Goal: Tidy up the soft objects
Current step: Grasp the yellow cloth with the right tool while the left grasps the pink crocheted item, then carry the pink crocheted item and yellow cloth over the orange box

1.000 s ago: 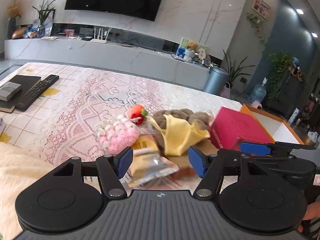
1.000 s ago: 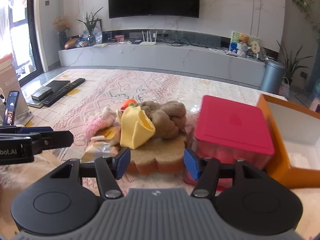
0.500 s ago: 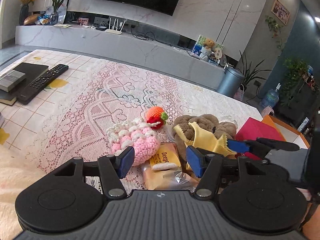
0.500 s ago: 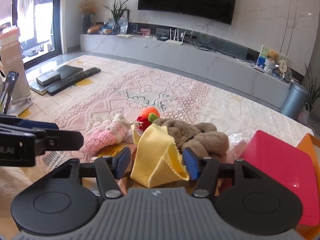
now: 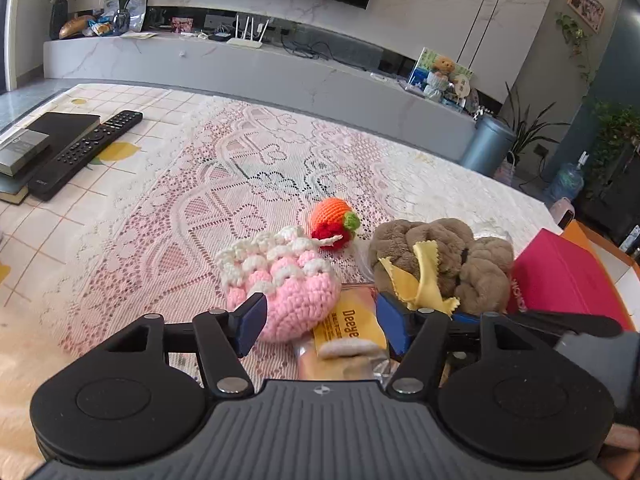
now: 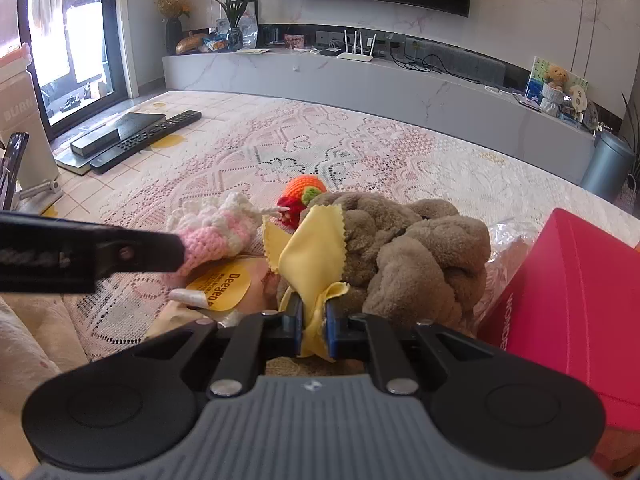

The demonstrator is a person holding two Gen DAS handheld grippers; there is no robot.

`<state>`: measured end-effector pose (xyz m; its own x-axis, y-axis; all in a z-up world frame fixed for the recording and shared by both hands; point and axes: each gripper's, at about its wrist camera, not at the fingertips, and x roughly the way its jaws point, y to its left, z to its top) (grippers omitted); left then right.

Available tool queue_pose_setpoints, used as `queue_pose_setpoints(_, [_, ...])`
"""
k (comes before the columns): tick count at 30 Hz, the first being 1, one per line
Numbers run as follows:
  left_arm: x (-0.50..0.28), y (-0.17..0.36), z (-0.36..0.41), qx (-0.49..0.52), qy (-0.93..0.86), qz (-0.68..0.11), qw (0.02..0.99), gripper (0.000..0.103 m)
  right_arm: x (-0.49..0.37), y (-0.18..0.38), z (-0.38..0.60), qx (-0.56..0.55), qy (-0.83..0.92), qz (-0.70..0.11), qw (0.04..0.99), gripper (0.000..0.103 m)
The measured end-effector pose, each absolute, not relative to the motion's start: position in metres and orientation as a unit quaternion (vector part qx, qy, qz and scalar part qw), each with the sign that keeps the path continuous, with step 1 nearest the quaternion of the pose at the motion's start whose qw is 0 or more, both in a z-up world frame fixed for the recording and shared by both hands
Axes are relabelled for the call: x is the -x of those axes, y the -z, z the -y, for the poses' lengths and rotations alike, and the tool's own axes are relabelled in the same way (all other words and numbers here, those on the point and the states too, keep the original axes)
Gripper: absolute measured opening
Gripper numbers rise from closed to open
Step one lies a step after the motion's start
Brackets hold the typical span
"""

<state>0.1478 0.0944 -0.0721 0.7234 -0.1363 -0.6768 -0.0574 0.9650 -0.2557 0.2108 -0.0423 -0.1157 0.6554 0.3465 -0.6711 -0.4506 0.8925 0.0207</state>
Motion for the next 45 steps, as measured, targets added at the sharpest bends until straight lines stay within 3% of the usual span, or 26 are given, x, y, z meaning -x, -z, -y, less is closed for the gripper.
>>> queue_pose_setpoints(4, [-0.166, 0.085, -0.095, 0.139, 0.009, -0.393, 0.909, 0.073, -0.215, 0.12, 0.051, 0.037, -0.222, -0.36, 0.906, 0.009])
queue_pose_setpoints(10, [-0.179, 0.096, -0.099, 0.14, -0.015, -0.398, 0.907, 0.059, -0.217, 0.123, 0.056, 0.016, -0.226, -0.359, 0.906, 0.01])
queue_pose_setpoints(17, [-0.168, 0.087, -0.094, 0.122, -0.02, -0.369, 0.921, 0.023, -0.212, 0.119, 0.064, -0.006, -0.222, -0.35, 0.91, 0.01])
queue_pose_setpoints(24, [-0.136, 0.057, -0.082, 0.102, 0.01, -0.296, 0.95, 0.021, -0.19, 0.091, 0.083, -0.037, -0.231, -0.318, 0.919, 0.009])
queue_pose_setpoints(34, [-0.094, 0.008, -0.045, 0.126, 0.084, -0.254, 0.955, 0.021, -0.151, 0.048, 0.126, -0.098, -0.204, -0.278, 0.934, 0.009])
queue_pose_setpoints(45, [-0.088, -0.026, 0.063, 0.06, 0.221, -0.228, 0.946, 0.021, -0.111, 0.01, 0.252, -0.191, -0.097, -0.247, 0.945, 0.009])
